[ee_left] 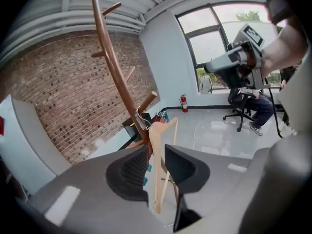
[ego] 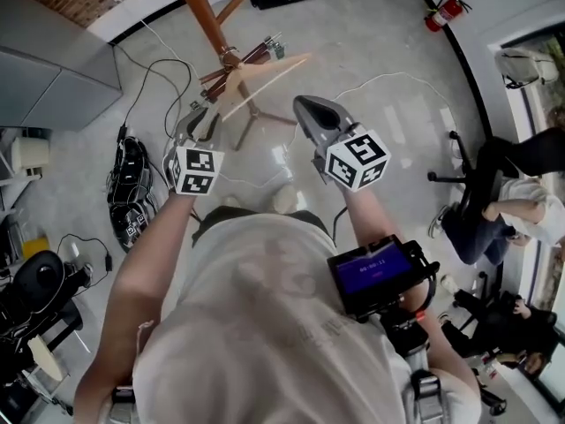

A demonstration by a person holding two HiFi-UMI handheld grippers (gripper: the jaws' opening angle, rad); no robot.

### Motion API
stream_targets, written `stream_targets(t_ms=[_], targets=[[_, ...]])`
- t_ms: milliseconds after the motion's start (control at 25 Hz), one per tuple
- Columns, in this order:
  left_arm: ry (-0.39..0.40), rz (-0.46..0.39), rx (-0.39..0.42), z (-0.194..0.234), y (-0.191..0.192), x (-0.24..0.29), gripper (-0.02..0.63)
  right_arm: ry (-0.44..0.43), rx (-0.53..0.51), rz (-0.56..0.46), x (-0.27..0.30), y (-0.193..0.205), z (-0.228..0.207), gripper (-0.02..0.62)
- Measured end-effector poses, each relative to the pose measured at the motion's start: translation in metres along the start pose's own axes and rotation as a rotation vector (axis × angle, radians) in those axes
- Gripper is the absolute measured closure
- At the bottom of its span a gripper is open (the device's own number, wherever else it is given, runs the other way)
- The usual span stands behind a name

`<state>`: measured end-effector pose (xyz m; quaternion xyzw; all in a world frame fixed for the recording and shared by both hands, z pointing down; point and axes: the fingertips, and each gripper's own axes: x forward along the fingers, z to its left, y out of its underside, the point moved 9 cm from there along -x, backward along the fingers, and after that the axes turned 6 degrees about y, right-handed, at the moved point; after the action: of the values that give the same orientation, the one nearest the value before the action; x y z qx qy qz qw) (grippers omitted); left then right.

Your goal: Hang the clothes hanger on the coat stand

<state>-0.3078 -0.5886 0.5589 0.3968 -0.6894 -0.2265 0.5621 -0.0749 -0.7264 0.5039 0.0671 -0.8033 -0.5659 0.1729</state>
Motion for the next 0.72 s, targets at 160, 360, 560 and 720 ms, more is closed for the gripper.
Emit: stream_targets(t_ms=[160, 360, 560, 720], targets=[[0.009, -0.076, -0.051, 0.004, -0.002, -0.019, 0.550, 0.013, -0.020, -0.016, 0.002, -0.008, 0.006, 0.581], [0.051, -0.127, -0.159, 0.000, 0.012, -0.052, 0.597, 0.054, -0.012, -0.010, -0.020, -0.002, 0.025, 0.581], [0.147, -0.205, -0.259, 0.004, 0.035, -0.096, 0.604, 0.076, -0.009, -0.002, -0.032, 0.010, 0.067, 0.581], [0.269, -0.274, -0.334, 0.008, 0.050, -0.114, 0.604, 0.081, -0.006, -0.018, -0.029, 0.017, 0.098, 0.581]])
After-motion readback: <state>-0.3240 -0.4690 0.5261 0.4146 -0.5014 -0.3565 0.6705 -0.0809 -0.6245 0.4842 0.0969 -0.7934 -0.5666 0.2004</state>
